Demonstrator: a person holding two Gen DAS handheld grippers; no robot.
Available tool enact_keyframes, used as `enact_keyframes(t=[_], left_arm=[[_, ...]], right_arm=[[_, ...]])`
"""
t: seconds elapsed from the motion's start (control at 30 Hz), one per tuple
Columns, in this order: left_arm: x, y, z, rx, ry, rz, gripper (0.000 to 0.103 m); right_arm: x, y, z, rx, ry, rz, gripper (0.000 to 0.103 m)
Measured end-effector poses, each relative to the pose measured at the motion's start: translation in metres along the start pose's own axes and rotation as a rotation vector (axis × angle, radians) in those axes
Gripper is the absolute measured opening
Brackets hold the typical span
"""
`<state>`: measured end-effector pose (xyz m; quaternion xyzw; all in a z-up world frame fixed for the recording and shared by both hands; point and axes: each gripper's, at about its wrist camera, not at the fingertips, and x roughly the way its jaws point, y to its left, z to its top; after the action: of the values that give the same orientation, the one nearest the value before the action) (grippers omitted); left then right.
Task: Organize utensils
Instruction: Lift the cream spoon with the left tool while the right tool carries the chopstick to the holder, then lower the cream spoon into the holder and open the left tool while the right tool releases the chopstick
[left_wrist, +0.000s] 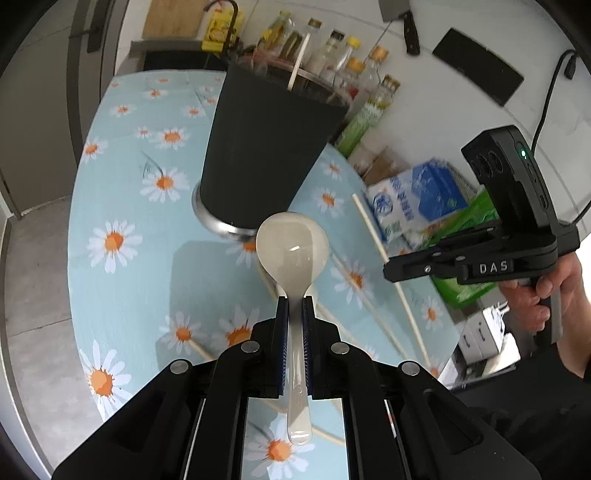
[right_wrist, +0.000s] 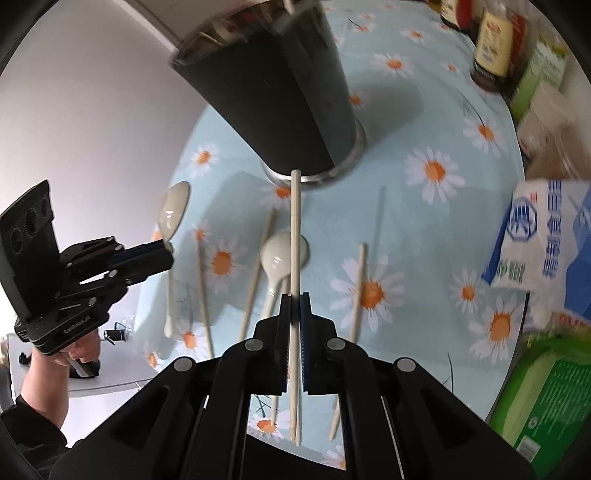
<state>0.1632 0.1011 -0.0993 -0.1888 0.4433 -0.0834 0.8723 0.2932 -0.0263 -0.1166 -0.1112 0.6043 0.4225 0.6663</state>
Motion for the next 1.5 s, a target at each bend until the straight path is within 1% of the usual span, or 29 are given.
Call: enact_keyframes(t=[0.1,0.2,0.33,0.37,0.6,0.7,0.8,0.87,0.97,1.1,1.23,1.4,1.5], left_arm=[[-0.007,-0.006,0.008,-0.017,-0.049,0.002,0.006],[-0.015,-0.013,0.017,-0.031,-0.098,0.007,0.006],[-0.027,-0.025,0.032,-0.026,-0.159,0.020,0.006],[-0.029,-0.027,0.034,-0.026,-0.169,0.023,0.006],[-0.043,-0.041,0.066,-0.034,-0.267,0.044,0.006],[-0.046,-0.044,0.080,-0.036,-0.313,0.049,0.006],[-0.050,-0.046,0.095,-0.038,-0.356,0.085,0.006],[-0.053,-0.046,0.105,-0.035,-0.381,0.101,0.006],[-0.058,-0.048,0.121,-0.017,-0.417,0.127,0.006],[-0.064,-0.051,0.138,0.005,-0.463,0.136,0.006],[-0.067,-0.053,0.154,0.027,-0.514,0.148,0.006],[-0.063,-0.053,0.167,0.046,-0.544,0.156,0.006],[-0.062,-0.051,0.170,0.050,-0.577,0.167,0.006]], right_arm=[[-0.017,0.004,0.003,-0.037,-0.043,0.035,0.006],[-0.022,0.010,0.009,-0.065,-0.078,0.078,0.006],[-0.038,0.018,0.017,-0.118,-0.155,0.135,0.006],[-0.043,0.018,0.019,-0.119,-0.186,0.148,0.006],[-0.066,0.008,0.042,-0.082,-0.299,0.236,0.006],[-0.078,0.004,0.054,-0.076,-0.370,0.271,0.006],[-0.088,-0.001,0.068,-0.072,-0.431,0.290,0.006],[-0.098,-0.002,0.075,-0.066,-0.477,0.287,0.006],[-0.109,-0.003,0.089,-0.053,-0.528,0.314,0.006],[-0.126,-0.004,0.109,-0.041,-0.597,0.351,0.006],[-0.140,-0.005,0.125,-0.049,-0.680,0.364,0.006],[-0.154,0.001,0.132,-0.090,-0.777,0.333,0.006],[-0.156,0.004,0.135,-0.108,-0.801,0.311,0.006]])
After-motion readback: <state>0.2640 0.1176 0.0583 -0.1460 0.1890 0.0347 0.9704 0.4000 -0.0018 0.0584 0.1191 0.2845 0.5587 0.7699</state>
